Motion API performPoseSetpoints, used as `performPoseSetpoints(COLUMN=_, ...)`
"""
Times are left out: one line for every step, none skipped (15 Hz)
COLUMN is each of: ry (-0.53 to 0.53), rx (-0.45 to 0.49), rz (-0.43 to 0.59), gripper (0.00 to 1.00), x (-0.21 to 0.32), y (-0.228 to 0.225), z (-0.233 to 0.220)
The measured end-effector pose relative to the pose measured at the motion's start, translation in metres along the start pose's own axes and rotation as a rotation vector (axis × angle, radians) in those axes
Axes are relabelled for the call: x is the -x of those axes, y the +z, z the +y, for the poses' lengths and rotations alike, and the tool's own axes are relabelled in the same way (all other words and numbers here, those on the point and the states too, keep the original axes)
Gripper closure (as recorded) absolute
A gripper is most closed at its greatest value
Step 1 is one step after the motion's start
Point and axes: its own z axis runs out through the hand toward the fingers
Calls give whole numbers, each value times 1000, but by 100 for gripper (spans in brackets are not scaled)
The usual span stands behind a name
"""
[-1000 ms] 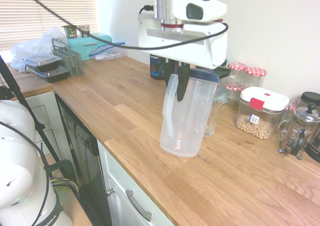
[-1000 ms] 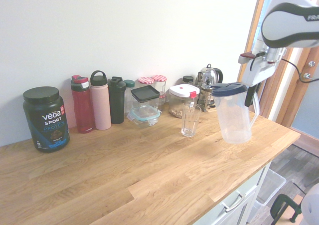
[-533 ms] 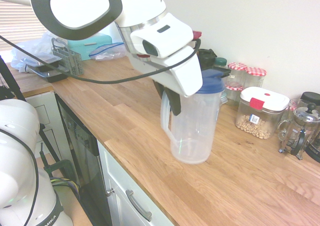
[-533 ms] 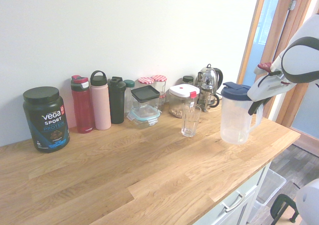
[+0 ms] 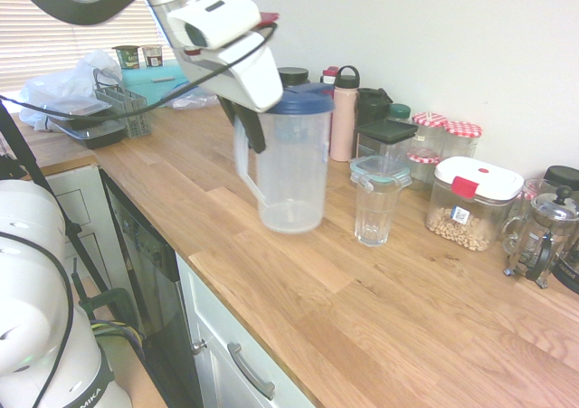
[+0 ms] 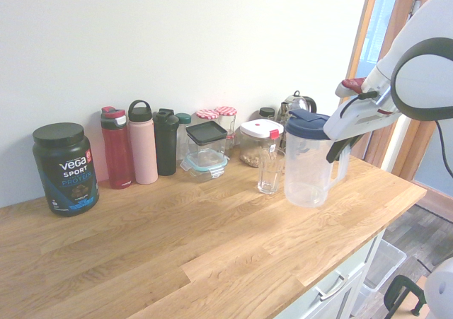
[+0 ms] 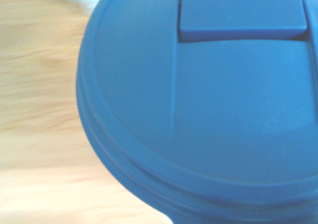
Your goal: Pour me some water
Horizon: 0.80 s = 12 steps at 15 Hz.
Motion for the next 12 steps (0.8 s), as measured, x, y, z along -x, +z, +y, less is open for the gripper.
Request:
performPoseSetpoints(ry=-24, rx=-17, rz=-4, gripper=100, x=24, y=-4, z=-15)
performPoseSetpoints(ry=-48, rx=-29, rz=-5, gripper=100, x=49, y=-4, z=-32)
performPoseSetpoints(ry=-69, rx=-38, rz=-4, gripper=100, x=73, y=0, z=-49)
performPoseSetpoints(ry=-82, rx=-49, rz=1, gripper=100, x=97, y=9, z=-65)
performPoseSetpoints(ry=-93, rx=-58, rz=12, gripper=100, x=118, y=23, z=-81)
performPoseSetpoints(ry=-100, rx=-63, rz=33, gripper=100, x=137, y=40, z=-96)
performPoseSetpoints(ry=-102, rx=-63, rz=62, gripper=100, x=151, y=58, z=-109)
performPoseSetpoints(ry=-101, rx=-74, rz=78, gripper=100, x=163, y=73, z=-120)
performPoseSetpoints(ry=-99, rx=-90, rz=84, gripper=100, x=170, y=84, z=-132)
performPoseSetpoints(ry=-92, rx=-106, rz=80, gripper=100, x=172, y=91, z=-146)
performPoseSetpoints(ry=-82, rx=-118, rz=71, gripper=100, x=166, y=95, z=-162)
performPoseSetpoints(ry=-70, rx=-125, rz=55, gripper=100, x=160, y=100, z=-177)
